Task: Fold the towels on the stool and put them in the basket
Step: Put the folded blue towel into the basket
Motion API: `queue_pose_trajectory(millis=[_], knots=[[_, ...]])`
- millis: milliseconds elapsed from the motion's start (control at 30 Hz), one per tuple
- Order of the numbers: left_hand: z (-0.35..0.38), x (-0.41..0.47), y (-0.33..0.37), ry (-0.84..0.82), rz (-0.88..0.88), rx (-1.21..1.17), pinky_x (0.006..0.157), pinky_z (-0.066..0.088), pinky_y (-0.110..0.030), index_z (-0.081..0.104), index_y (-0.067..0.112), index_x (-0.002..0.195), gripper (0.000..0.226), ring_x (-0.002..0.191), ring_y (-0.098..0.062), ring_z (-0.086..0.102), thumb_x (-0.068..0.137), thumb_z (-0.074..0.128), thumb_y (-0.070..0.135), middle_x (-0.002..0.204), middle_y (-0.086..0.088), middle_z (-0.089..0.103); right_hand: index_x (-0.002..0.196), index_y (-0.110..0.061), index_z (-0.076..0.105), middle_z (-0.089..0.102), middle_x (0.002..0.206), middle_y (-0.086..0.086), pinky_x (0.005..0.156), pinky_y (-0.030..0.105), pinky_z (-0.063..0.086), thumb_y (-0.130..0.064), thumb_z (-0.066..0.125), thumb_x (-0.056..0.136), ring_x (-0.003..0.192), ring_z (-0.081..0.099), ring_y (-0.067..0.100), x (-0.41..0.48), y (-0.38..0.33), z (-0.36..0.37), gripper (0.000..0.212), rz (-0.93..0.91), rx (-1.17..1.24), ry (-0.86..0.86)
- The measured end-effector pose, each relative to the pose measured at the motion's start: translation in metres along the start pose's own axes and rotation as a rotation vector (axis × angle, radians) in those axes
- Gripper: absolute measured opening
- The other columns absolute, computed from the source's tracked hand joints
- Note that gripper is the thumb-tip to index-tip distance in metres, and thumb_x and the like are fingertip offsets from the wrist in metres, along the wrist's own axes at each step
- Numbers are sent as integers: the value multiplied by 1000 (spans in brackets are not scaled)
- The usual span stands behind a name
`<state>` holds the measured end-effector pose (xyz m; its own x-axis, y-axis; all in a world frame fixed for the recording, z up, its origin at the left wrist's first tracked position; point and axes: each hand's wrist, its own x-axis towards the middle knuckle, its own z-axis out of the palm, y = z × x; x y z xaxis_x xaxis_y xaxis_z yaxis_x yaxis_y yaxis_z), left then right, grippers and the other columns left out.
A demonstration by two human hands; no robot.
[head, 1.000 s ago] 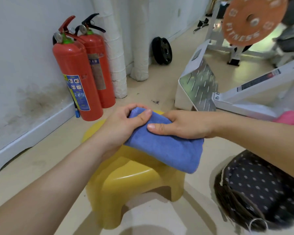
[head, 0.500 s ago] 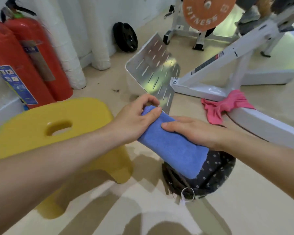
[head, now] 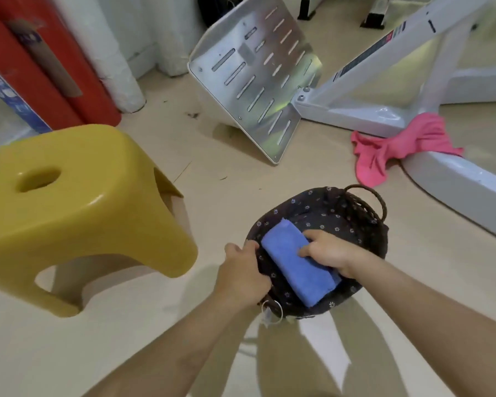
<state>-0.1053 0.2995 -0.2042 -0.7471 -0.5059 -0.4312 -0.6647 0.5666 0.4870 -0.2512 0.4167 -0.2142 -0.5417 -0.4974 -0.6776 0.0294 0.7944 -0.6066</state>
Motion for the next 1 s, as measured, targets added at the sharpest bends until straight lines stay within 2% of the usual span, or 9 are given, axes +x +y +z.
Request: queue_pose_trajectory(millis=[167,233,367,500,633,700,800,900,1000], knots=[[-12,14,-14,111,-31,-99,96,46,-31,54,24,126,48,101,-24,60,80,53,12,126,-1,42,120,-8,54,62,114,16,67,29,48,-9,52,91,101,59,29,36,3,38,29,67,233,16],[-17,19,-18,158,-29,-114,96,43,-27,56,24,126,45,101,-22,59,83,52,12,124,-1,45,118,-5,56,62,115,17,69,31,48,-10,53,93,103,59,32,48,5,53,26,90,265,45],[-18,26,-24,173,3,-87,95,46,-32,54,24,130,44,93,-24,61,87,48,13,124,-3,45,109,-4,60,65,109,17,89,43,52,-18,57,90,100,61,32,61,7,69,24,51,162,168],[-21,29,-20,224,50,-37,91,44,-27,52,22,131,39,93,-21,59,94,43,15,125,-1,44,115,-5,56,64,114,16,84,34,46,-27,55,93,108,58,34,63,1,76,32,-47,-17,287],[-27,36,-2,397,241,405,76,34,-28,61,22,112,27,108,-24,49,89,48,17,119,1,48,120,-9,48,53,121,16,85,39,46,-37,55,92,109,55,36,61,-2,78,40,-122,-212,353],[-20,38,17,241,376,692,73,32,-29,62,20,100,17,102,-25,52,87,51,17,107,1,54,122,-15,41,41,120,12,74,38,43,-30,60,88,100,54,35,57,-3,71,42,-165,-210,420],[1,52,29,-25,383,971,99,33,-39,59,11,114,26,108,-28,52,89,55,19,114,-7,57,120,-19,39,36,118,7,67,34,39,-14,54,85,81,53,31,51,-6,64,39,-281,-191,444],[16,68,26,-109,278,1032,112,19,-48,36,4,140,57,127,-29,41,92,54,29,140,-14,40,132,-17,37,32,128,5,77,35,43,-15,56,85,95,56,31,50,-1,60,50,-346,-286,297],[22,76,24,-178,255,1036,115,15,-50,10,4,150,77,140,-30,25,94,50,38,156,-16,16,142,-15,32,29,137,7,94,37,44,-21,64,80,117,47,31,52,12,53,70,-408,-458,105]])
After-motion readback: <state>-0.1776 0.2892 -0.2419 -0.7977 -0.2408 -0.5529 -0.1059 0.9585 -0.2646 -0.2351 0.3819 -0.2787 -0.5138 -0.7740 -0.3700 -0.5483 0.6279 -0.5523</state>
